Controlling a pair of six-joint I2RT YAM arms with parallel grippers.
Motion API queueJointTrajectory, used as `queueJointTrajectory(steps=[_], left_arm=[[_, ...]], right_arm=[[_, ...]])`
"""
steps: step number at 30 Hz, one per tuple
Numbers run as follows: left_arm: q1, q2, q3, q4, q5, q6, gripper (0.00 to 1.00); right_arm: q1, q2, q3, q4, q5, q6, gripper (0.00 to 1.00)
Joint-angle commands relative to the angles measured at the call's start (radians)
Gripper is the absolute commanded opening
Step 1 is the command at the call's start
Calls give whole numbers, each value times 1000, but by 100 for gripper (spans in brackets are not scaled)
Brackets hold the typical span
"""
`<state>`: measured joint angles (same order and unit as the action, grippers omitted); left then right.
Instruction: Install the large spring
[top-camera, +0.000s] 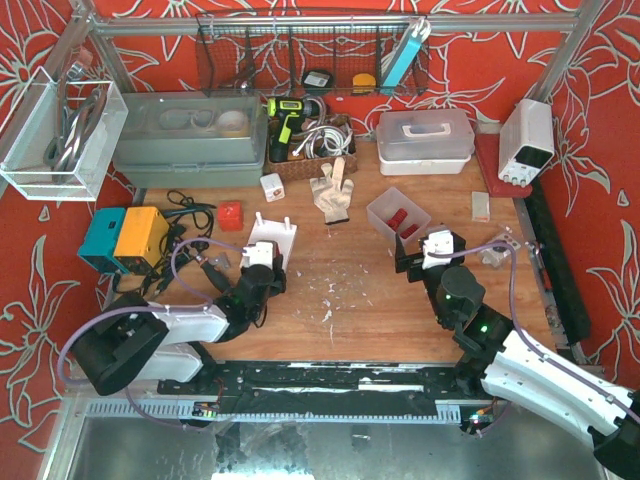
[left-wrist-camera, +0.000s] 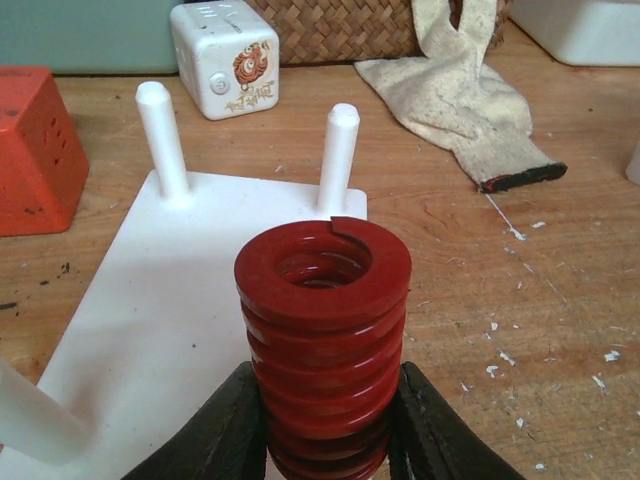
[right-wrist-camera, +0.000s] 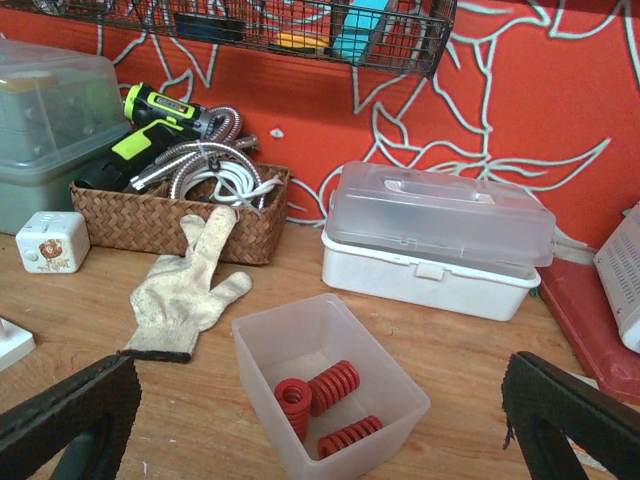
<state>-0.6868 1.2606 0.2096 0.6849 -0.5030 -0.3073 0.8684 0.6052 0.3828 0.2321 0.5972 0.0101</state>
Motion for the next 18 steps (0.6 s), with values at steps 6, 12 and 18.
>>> queueJointTrajectory(steps=[6,12,18], left_arm=[[-30,39,25,-28,-95,13,51],[-31,30,24,-34,-99,8,55],[-31,-36,30,-79,-81,17,60]], right_arm=[[-6,-26,-15,12,18,14,99],[-8,-21,-16,12,12,16,99],[-11,5,-12,12,0,29,99]])
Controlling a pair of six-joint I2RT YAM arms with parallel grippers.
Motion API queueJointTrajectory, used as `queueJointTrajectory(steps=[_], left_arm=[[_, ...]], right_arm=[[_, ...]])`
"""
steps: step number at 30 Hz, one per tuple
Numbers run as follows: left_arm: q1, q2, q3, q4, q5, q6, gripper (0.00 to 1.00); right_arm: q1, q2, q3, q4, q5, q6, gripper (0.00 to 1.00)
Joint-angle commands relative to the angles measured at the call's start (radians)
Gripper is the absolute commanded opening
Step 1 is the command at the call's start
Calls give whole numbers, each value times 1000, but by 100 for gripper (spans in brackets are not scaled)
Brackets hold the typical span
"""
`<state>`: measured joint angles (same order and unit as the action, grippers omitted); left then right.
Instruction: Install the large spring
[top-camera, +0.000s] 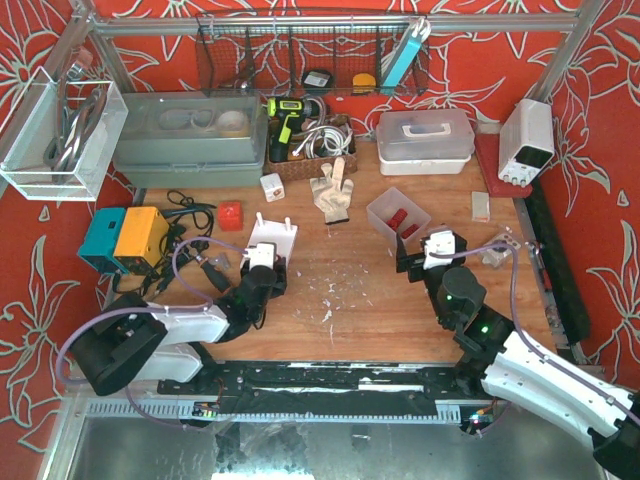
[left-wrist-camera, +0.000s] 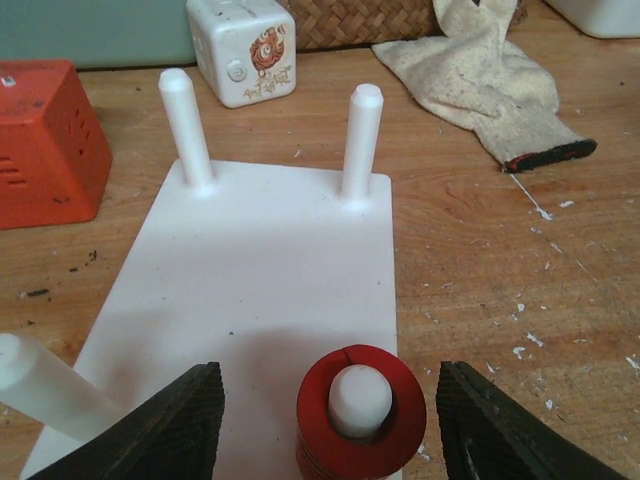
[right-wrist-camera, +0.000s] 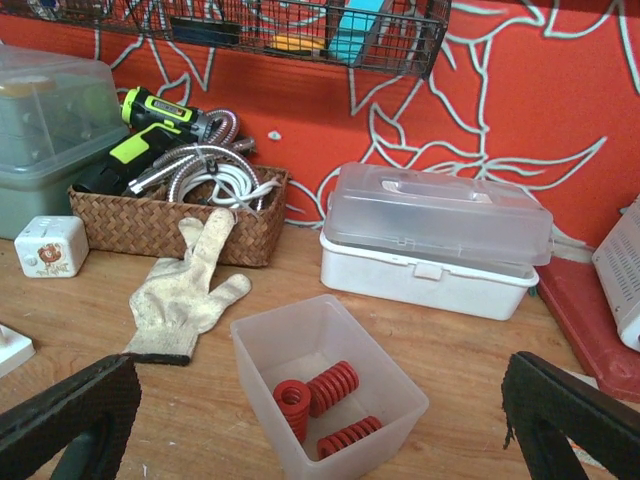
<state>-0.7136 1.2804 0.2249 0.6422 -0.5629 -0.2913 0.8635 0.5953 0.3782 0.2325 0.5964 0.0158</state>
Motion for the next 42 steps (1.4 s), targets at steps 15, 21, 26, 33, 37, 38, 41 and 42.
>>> queueJointTrajectory(steps=[15,21,26,33,37,38,41,42], left_arm=[[-1,-493,135,-266,154,166,100],[-1,-466,126,-236,270,69,100],[-1,-390,121,-245,316,52,100],[-1,-391,-34,-53,306,126,100],[-1,-425,-32,-64,298,132,100],[-1,-436,-34,-68,296,130,100],[-1,-474,-38,-83,306,124,100],[-2,-489,-34,-92,314,124,100]], right_arm=[[-138,336,356,-461,-49,320,99],[-278,488,479,-586,-289,399,95],[-389,615,534,-597,-416,487,86],[-431,865,781,-822,-394,759,84],[-429,965,885,-891,-400,867,78],[-429,985,908,-903,-398,888,76],[-410,1045,977,-966,-367,937,72],[-400,1066,1011,-990,-354,949,72]])
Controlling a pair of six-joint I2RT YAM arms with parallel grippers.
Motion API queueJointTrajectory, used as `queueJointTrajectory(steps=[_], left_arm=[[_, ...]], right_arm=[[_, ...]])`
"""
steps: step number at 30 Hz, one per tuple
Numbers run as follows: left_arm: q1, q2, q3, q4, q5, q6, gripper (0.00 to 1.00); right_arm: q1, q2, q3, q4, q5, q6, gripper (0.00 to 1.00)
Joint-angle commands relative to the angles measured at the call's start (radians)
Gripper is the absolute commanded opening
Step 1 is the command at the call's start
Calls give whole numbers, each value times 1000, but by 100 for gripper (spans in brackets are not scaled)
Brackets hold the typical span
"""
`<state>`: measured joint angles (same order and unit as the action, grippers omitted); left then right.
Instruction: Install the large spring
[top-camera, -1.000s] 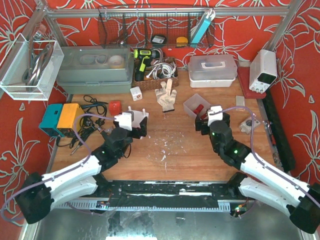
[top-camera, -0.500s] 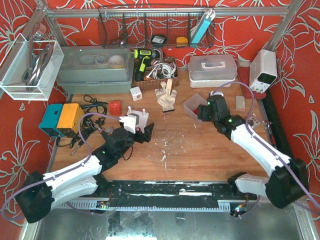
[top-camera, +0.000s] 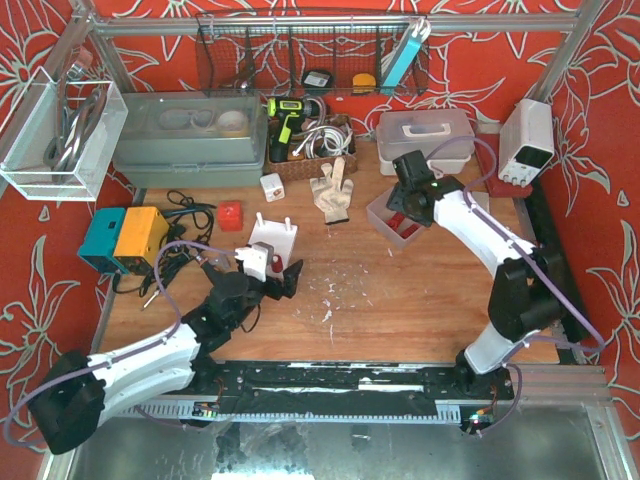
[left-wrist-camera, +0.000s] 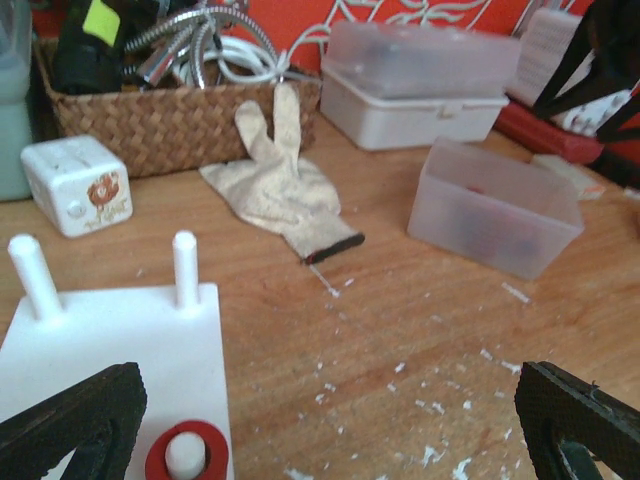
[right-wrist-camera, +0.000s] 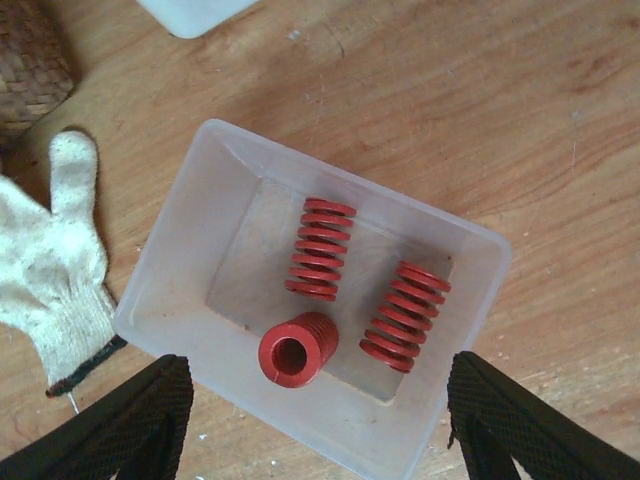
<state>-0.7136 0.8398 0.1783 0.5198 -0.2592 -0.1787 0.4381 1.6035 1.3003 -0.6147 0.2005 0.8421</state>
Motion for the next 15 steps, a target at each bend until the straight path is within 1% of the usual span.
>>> queueJointTrajectory(steps=[1,5,9,12,15], left_arm=[[-2,-63,13,24,23,10,100],[-3,-109,-10,38,34,4,100],[-3,-107,1,18,29,5,100],[-4,-94,16,6,44,13,100],[-4,-88,14,14,65,16,100]], right_arm=[[36,85,110,-163,52,128,71],[64,177,171,-210,60,152,67],[79,230,208,-200,107,144,62],[77,281,263,-244,136,140,61],[77,327,313,-304,113,156,61]])
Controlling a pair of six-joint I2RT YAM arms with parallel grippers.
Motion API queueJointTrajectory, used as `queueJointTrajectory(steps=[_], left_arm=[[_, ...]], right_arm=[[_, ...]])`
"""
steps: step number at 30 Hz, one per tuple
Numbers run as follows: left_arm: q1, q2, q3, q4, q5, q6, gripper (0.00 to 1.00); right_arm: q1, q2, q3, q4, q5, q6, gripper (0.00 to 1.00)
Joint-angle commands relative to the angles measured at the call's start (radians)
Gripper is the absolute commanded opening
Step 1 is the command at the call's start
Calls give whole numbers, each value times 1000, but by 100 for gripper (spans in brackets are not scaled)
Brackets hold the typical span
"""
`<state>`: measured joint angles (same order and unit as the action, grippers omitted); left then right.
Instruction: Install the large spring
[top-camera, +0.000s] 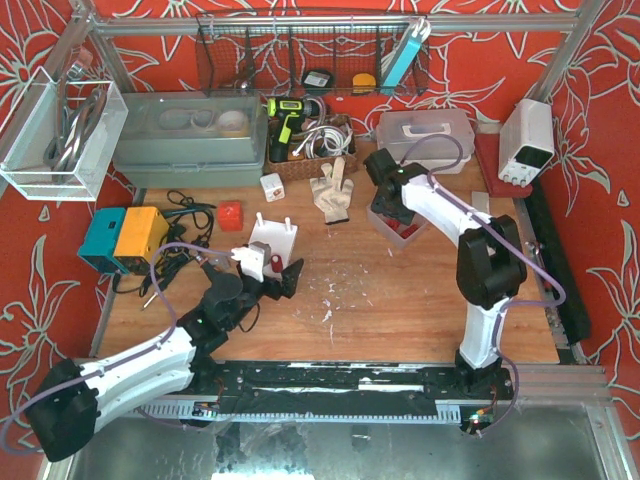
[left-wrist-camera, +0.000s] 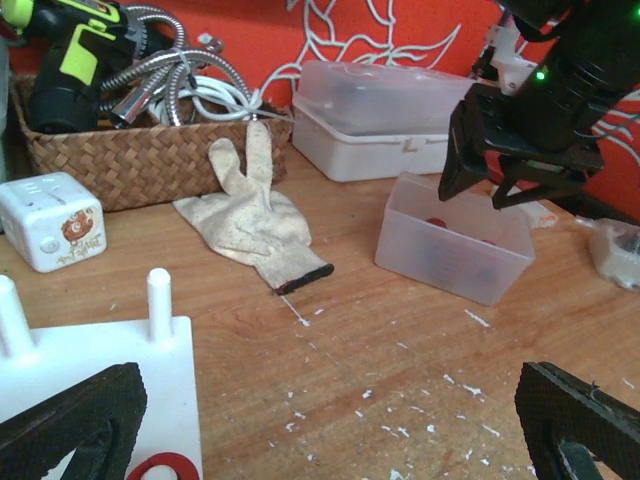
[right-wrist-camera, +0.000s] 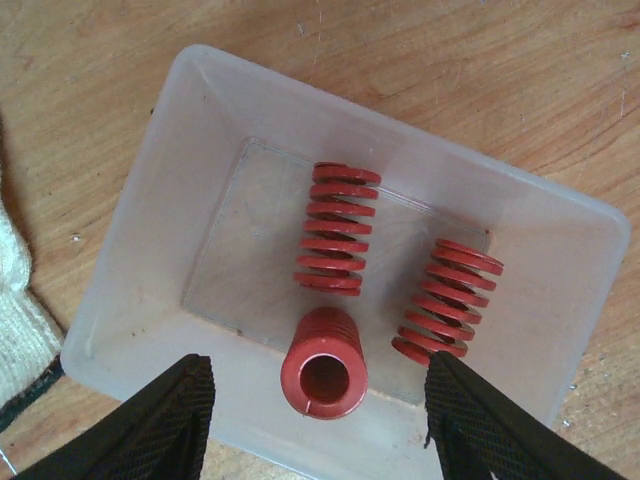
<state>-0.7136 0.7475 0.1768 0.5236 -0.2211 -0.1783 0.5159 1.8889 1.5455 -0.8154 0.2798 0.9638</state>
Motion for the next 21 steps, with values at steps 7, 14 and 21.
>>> queueJointTrajectory(steps=[7,14,21], left_arm=[[-4,53,21,38,120,29,100],[-4,56,34,11,129,37,100],[-5,78,41,0,98,40,100]], right_arm=[[-1,81,90,-133,24,64,60],[-1,93,15,-57,-73,95,60],[-1,119,27,-49,-74,98,58]])
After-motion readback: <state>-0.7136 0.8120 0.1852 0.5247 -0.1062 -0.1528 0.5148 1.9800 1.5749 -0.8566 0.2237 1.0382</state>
